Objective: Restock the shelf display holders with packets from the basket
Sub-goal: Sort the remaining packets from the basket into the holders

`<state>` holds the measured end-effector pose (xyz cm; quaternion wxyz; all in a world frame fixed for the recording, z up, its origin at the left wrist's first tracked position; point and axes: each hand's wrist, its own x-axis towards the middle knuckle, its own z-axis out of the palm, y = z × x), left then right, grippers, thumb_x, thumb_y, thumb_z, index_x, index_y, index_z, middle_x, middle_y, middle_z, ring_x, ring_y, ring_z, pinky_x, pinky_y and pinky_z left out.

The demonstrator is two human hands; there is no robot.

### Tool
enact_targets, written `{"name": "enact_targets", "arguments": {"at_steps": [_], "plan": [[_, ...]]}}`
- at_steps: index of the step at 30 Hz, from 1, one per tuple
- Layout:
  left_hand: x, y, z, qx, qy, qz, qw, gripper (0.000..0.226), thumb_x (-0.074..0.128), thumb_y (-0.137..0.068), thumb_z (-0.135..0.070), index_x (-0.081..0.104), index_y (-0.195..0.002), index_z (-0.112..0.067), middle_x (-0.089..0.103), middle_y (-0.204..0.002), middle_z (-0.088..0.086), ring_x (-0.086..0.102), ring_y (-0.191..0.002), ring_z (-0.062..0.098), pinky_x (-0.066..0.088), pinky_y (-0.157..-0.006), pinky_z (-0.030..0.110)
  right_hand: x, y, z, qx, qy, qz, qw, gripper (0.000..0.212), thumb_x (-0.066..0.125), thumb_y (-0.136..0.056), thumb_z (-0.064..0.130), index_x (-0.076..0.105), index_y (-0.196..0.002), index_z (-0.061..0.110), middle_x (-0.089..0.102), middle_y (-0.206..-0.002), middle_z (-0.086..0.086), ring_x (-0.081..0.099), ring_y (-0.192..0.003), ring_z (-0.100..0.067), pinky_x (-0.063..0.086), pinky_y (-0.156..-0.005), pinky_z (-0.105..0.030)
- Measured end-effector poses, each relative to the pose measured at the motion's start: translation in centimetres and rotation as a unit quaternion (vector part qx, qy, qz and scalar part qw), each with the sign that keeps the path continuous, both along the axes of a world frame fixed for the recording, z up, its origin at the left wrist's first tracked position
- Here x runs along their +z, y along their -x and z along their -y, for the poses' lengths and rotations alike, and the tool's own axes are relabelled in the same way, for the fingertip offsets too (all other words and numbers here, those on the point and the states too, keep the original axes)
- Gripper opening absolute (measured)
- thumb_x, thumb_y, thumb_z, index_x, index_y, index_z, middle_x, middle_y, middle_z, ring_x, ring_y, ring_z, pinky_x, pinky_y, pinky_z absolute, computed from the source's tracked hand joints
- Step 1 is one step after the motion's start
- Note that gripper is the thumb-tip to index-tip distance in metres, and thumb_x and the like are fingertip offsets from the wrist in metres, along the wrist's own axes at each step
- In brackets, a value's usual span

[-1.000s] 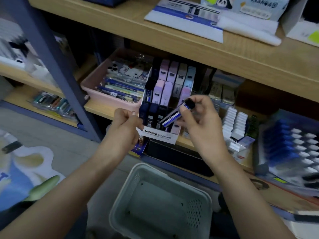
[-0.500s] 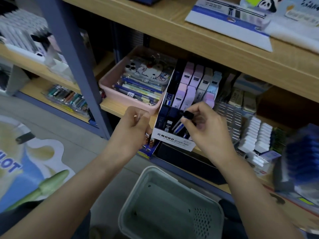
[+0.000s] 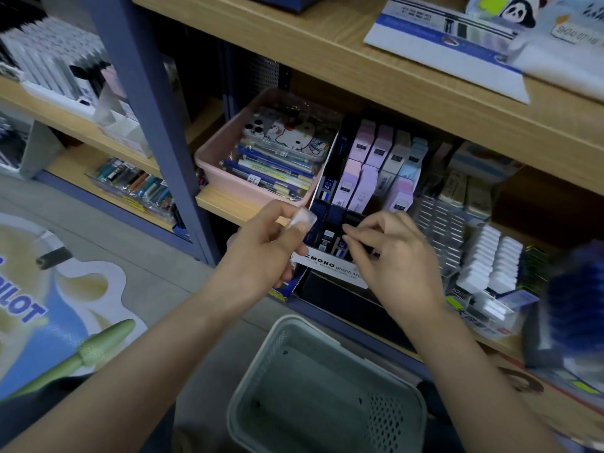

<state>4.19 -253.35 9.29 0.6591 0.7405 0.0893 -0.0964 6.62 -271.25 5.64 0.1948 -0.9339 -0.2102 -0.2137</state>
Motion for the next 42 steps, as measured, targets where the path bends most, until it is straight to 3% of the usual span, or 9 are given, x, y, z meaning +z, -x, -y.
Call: {"name": "enact_targets", "arguments": {"at_steps": [3, 6, 8, 14, 18, 21, 26, 31, 42], "plan": [[0.1, 0.1, 0.3, -0.073, -0.001, -0.014, 0.997, 0.01, 0.051, -0.092, -0.024, 0.061, -0.09, -0.024, 0.053, -0.07, 0.005, 0.043, -0.05, 0.014, 0.035, -0.045, 0.017, 1.1, 0.6, -0.5, -0.015, -0.11, -0.079, 0.991, 0.03, 0.051, -0.094, 0.034, 0.071, -0.105, 0.014, 0.059, -0.086, 0.005, 0.053, -0.081, -0.008, 0.048, -0.068, -0.023], [-0.4, 0.5, 0.8, -0.167, -0.031, 0.006, 0.985, 0.015, 0.056, -0.085, -0.037, 0.063, -0.092, -0.026, 0.051, -0.067, 0.001, 0.05, -0.056, 0.014, 0.042, -0.052, 0.024, 2.8, 1.6, -1.1, 0.015, -0.286, -0.265, 0.921, 0.023, 0.052, -0.094, 0.034, 0.069, -0.099, 0.019, 0.066, -0.082, 0.003, 0.062, -0.072, -0.007, 0.053, -0.069, -0.024], [-0.8, 0.5, 1.2, -0.158, -0.033, 0.033, 0.986, 0.005, 0.057, -0.09, -0.02, 0.059, -0.094, -0.021, 0.055, -0.073, 0.001, 0.056, -0.058, 0.01, 0.046, -0.053, 0.023, 3.3, 2.3, -1.3, 0.034, -0.332, -0.339, 0.88, 0.012, 0.06, -0.089, 0.02, 0.068, -0.098, 0.016, 0.068, -0.081, 0.0, 0.065, -0.07, -0.009, 0.055, -0.068, -0.024], [-0.3, 0.1, 3.1, -0.027, -0.078, 0.175, 0.981, 0.024, 0.069, -0.08, -0.016, 0.049, -0.087, -0.026, 0.059, -0.082, -0.005, 0.059, -0.071, 0.006, 0.049, -0.064, 0.017, 4.4, 3.1, 0.5, 0.004, -0.513, -0.318, 0.797, 0.013, 0.065, -0.08, 0.004, 0.064, -0.091, 0.01, 0.068, -0.072, 0.001, 0.066, -0.065, -0.009, 0.053, -0.06, -0.016], [-0.3, 0.4, 5.7, -0.036, -0.122, 0.26, 0.957, 0.026, 0.062, -0.087, -0.011, 0.048, -0.096, -0.031, 0.056, -0.094, -0.008, 0.054, -0.081, 0.005, 0.044, -0.071, 0.011, 5.5, 3.4, 3.7, -0.061, -0.556, -0.185, 0.808, 0.01, 0.059, -0.086, 0.01, 0.066, -0.092, 0.013, 0.067, -0.072, 0.005, 0.062, -0.065, -0.005, 0.051, -0.063, -0.016], [-1.4, 0.7, 7.9, -0.118, -0.196, 0.306, 0.924, 0.026, 0.055, -0.091, -0.013, 0.054, -0.116, -0.02, 0.049, -0.103, -0.017, 0.049, -0.093, 0.001, 0.04, -0.08, 0.014, 5.0, 3.2, 6.9, -0.148, -0.52, -0.099, 0.836, 0.013, 0.053, -0.094, 0.011, 0.066, -0.097, 0.014, 0.065, -0.08, 0.004, 0.06, -0.065, -0.002, 0.052, -0.069, -0.019], [-3.3, 0.9, 11.2, -0.235, -0.299, 0.362, 0.851, 0.038, 0.052, -0.093, -0.012, 0.05, -0.131, -0.013, 0.049, -0.128, 0.0, 0.043, -0.121, 0.013, 0.03, -0.104, 0.023, 3.3, 3.2, 11.0, -0.231, -0.356, -0.059, 0.904, 0.017, 0.054, -0.096, 0.02, 0.064, -0.11, 0.018, 0.068, -0.09, 0.0, 0.066, -0.079, -0.007, 0.056, -0.078, -0.032], [-4.7, 0.6, 13.3, -0.239, -0.364, 0.374, 0.819, 0.049, 0.055, -0.09, -0.008, 0.043, -0.137, -0.006, 0.044, -0.139, 0.009, 0.033, -0.135, 0.023, 0.016, -0.111, 0.028, 3.0, 2.2, 11.3, -0.224, -0.253, -0.001, 0.941, 0.008, 0.06, -0.091, 0.019, 0.06, -0.098, 0.014, 0.059, -0.082, 0.014, 0.06, -0.072, -0.002, 0.051, -0.068, -0.016], [-6.3, -0.4, 13.6, -0.24, -0.416, 0.397, 0.782, 0.054, 0.062, -0.08, -0.001, 0.048, -0.132, -0.002, 0.049, -0.134, 0.011, 0.038, -0.132, 0.026, 0.02, -0.113, 0.033, 1.7, -0.5, 11.4, -0.176, -0.098, -0.137, 0.97, 0.017, 0.06, -0.091, 0.013, 0.069, -0.105, 0.012, 0.069, -0.099, 0.0, 0.059, -0.088, -0.006, 0.046, -0.084, -0.02]]}}
